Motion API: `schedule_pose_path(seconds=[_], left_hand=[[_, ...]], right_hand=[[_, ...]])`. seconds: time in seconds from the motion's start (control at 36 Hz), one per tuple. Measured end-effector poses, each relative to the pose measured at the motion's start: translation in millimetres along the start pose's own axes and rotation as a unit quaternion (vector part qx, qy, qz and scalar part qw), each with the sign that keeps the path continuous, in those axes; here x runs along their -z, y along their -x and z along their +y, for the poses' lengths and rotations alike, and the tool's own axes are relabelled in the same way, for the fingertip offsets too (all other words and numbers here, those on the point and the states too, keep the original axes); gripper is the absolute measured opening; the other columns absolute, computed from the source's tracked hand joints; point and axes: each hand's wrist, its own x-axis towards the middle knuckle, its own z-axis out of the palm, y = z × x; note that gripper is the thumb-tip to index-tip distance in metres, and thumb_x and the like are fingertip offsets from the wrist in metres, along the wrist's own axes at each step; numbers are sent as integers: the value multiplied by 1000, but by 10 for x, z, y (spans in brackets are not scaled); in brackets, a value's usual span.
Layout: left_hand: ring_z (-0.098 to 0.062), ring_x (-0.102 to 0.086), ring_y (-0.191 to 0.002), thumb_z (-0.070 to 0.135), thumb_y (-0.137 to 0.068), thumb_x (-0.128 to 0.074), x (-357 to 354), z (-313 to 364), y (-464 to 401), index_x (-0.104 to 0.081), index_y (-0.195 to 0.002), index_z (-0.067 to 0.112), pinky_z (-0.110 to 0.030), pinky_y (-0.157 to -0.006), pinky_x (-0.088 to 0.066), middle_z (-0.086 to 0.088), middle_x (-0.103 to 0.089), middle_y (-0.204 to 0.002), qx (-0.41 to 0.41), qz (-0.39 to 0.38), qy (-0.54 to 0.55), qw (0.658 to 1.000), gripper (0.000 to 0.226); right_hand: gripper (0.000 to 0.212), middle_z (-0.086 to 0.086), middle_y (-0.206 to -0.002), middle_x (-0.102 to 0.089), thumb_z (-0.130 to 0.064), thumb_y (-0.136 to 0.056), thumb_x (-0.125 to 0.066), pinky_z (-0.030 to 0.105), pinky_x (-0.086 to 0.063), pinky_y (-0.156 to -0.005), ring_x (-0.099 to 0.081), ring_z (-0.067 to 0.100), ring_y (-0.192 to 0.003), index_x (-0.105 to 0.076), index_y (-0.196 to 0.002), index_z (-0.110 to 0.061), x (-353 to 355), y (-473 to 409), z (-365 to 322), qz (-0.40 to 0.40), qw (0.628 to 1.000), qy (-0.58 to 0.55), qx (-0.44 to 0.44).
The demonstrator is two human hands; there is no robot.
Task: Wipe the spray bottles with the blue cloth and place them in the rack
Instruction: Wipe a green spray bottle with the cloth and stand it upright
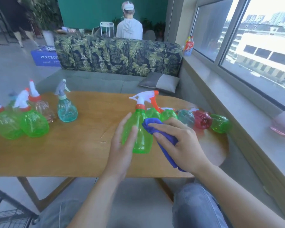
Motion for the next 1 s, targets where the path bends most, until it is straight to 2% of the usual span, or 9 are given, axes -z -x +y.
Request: schedule_pose_path(seconds=[0.14,0.28,0.42,0.56,0.69,0.78,0.83,0.89,1.0], left_hand=[[-13,-52,-149,83,-83,-69,23,449,-121,-47,-156,49,-61,-122,-41,15,-54,-160,-16,-45,5,999,83],[-20,-55,-147,70,-83,-80,67,843,-133,-39,-162,45,-65,-120,-42,6,-57,-159,-83,-96,-48,991,92],[-10,-62,-137,49,-75,-88,20,1243,-69,-36,-161,44,-28,-99,-59,14,-58,-155,-124,-134,-108,977,100],[5,-45,-147,55,-69,-94,-13,1672,-42,-33,-161,50,-46,-120,-47,38,-41,-158,-194,-126,-207,951,110],[13,-42,-145,48,-67,-96,-81,2072,60,-38,-160,47,-6,-111,-35,40,-45,-154,-256,-96,-262,926,109],[2,-53,-140,44,-68,-99,-110,2226,115,-48,-153,45,-26,-117,-45,29,-57,-149,-276,-70,-265,921,100],[-3,-57,-138,39,-69,-103,-119,2298,147,-50,-151,46,-42,-117,-49,25,-60,-146,-293,-51,-273,915,98],[-4,-57,-139,45,-68,-100,-120,2367,170,-49,-150,48,-46,-116,-49,25,-60,-147,-310,-31,-287,906,97],[-3,-58,-135,50,-68,-99,-132,2560,232,-50,-151,47,-18,-102,-51,27,-60,-147,-332,7,-310,891,96]], right_hand=[[24,-18,-95,-63,-33,-101,-65,11,-41,-83,-63,7,-94,-78,-121,-28,155,-210,-243,47,997,-32,-46],[18,-10,-98,-71,-27,-102,-65,19,-46,-85,-65,8,-96,-79,-109,-36,378,-419,-515,69,986,-123,-84],[20,-9,-98,-76,-31,-103,-64,34,-55,-85,-71,13,-91,-79,-113,-41,592,-489,-760,87,970,-200,-109],[19,-12,-90,-77,-29,-103,-64,31,-53,-77,-68,8,-80,-80,-111,-36,798,-555,-979,106,964,-225,-93],[20,-12,-105,-79,-26,-104,-64,45,-55,-101,-73,12,-104,-80,-115,-32,1018,-618,-1247,111,960,-248,-71],[21,-11,-106,-79,-24,-104,-64,48,-54,-103,-73,15,-107,-81,-114,-32,1120,-614,-1420,105,958,-261,-59],[20,-13,-104,-78,-26,-103,-65,42,-56,-98,-72,11,-102,-80,-113,-35,1192,-587,-1515,113,959,-256,-49],[21,-13,-98,-76,-26,-102,-66,28,-52,-86,-69,4,-92,-79,-109,-41,1276,-537,-1602,144,963,-228,-18],[20,-9,-94,-67,-28,-100,-66,11,-42,-81,-64,9,-94,-78,-115,-34,1448,-414,-1816,208,966,-130,86]])
